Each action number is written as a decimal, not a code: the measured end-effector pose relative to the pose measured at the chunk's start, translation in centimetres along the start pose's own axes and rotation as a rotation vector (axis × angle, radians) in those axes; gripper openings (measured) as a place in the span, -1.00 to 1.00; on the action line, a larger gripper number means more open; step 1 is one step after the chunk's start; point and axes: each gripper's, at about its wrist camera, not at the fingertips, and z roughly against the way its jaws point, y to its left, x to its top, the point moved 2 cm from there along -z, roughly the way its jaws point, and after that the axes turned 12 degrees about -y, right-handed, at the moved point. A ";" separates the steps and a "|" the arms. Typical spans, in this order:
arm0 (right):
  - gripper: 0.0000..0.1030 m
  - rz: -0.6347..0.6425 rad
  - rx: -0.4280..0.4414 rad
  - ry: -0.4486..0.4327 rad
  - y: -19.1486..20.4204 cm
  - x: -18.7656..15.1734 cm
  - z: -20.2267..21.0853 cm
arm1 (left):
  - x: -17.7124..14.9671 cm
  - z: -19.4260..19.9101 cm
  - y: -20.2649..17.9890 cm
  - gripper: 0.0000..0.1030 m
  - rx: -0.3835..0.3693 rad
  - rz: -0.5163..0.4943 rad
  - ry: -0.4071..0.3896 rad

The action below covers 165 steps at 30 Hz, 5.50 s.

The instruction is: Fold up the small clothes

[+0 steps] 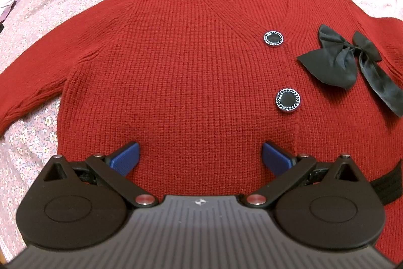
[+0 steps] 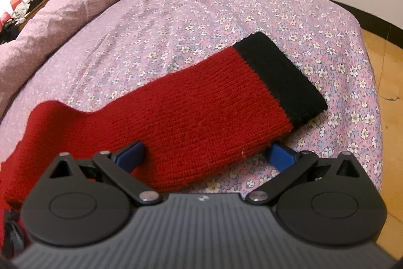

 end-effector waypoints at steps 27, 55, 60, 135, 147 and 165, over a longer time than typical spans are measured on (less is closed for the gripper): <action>-0.40 -0.069 0.025 -0.008 0.3 2.2 0.8 | -0.2 0.3 0.0 1.00 -0.007 -0.009 -0.007; -0.72 0.025 0.257 -0.116 5.2 3.9 6.1 | 0.4 0.6 0.2 1.00 -0.016 -0.008 -0.003; -0.72 0.040 0.369 -0.121 7.7 4.1 7.9 | 0.7 1.7 0.7 1.00 0.005 -0.023 -0.028; 0.19 0.429 0.777 0.186 28.1 -12.9 16.5 | 4.6 5.9 6.4 1.00 0.020 -0.001 -0.237; 0.19 0.414 0.537 0.161 22.1 -11.8 13.2 | 8.1 2.6 -2.3 1.00 -0.069 -0.167 -0.256; 0.18 0.394 0.516 0.194 21.0 -12.6 11.7 | 9.5 -0.7 0.1 0.39 -0.023 -0.083 -0.358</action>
